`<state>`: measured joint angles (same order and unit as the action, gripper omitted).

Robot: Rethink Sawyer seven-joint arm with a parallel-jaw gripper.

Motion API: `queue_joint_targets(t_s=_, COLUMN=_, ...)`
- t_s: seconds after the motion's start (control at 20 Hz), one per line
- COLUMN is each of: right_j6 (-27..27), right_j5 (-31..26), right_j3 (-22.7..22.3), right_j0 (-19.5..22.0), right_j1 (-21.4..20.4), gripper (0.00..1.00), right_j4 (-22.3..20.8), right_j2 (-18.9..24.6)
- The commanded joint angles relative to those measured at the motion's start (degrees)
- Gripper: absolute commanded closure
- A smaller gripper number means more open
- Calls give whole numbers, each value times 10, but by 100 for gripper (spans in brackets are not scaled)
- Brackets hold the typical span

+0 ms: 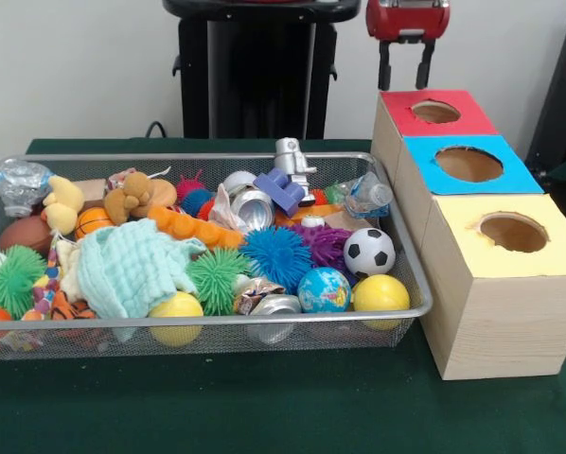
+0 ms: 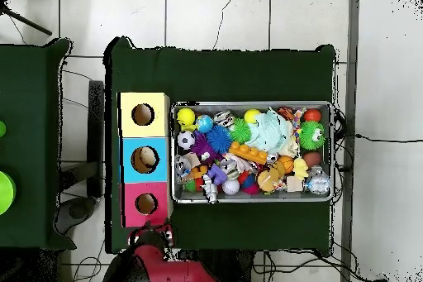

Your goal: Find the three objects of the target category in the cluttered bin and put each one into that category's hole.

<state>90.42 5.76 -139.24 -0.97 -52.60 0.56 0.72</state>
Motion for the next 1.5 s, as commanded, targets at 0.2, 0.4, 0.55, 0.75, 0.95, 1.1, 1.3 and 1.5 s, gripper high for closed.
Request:
queue_joint_targets(t_s=0.2, right_j6=216, right_j5=-118, right_j3=-98, right_j0=-83, right_j1=-58, gripper=0, right_j4=102, right_j2=33)
queue_joint_targets(t_s=0.4, right_j6=276, right_j5=-138, right_j3=-100, right_j0=-162, right_j1=-80, gripper=0, right_j4=167, right_j2=25)
queue_joint_targets(t_s=0.55, right_j6=337, right_j5=-148, right_j3=-78, right_j0=-246, right_j1=-76, gripper=0, right_j4=226, right_j2=4)
queue_joint_targets(t_s=0.75, right_j6=382, right_j5=-156, right_j3=-37, right_j0=-334, right_j1=-50, gripper=0, right_j4=276, right_j2=-36)
queue_joint_targets(t_s=0.95, right_j6=346, right_j5=-148, right_j3=-52, right_j0=-290, right_j1=-55, gripper=0, right_j4=259, right_j2=-21)
queue_joint_targets(t_s=1.1, right_j6=293, right_j5=-145, right_j3=-62, right_j0=-228, right_j1=-56, gripper=0, right_j4=208, right_j2=-22)
queue_joint_targets(t_s=1.3, right_j6=223, right_j5=-107, right_j3=-62, right_j0=-122, right_j1=-27, gripper=0, right_j4=128, right_j2=-5)
queue_joint_targets(t_s=1.5, right_j6=192, right_j5=-80, right_j3=-33, right_j0=-51, right_j1=14, gripper=0, right_j4=49, right_j2=8)
